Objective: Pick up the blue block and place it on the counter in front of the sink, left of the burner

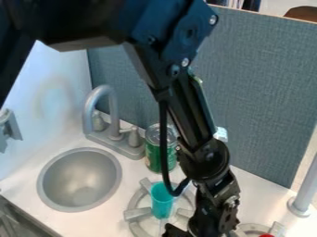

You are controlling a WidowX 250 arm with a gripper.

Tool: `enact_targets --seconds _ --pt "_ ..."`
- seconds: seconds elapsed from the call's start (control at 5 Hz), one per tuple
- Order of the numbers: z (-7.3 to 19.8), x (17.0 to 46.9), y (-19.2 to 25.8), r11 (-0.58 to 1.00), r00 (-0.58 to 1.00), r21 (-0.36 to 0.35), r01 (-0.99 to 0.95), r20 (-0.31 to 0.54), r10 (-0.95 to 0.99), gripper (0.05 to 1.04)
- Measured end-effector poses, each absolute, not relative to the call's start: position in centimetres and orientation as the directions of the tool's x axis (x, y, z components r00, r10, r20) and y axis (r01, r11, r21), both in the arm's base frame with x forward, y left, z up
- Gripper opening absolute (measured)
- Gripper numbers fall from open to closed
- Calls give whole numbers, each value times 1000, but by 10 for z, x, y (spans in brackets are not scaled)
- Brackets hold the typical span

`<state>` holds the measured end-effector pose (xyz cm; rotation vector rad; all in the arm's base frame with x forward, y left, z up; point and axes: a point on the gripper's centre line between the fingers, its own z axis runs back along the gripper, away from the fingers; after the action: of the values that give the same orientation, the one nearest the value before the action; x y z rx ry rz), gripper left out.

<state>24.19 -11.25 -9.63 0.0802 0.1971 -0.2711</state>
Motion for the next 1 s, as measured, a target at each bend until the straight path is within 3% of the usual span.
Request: enact_targets --seconds 0.4,0.6,1.0 --pt "-72 231 -101 965 952 -16 262 -163 -261 633" --pt "-48 226 -81 966 961 -58 250 -110 -255 633" --pt "-36 230 -21 993 983 0 120 -141 -119 633"
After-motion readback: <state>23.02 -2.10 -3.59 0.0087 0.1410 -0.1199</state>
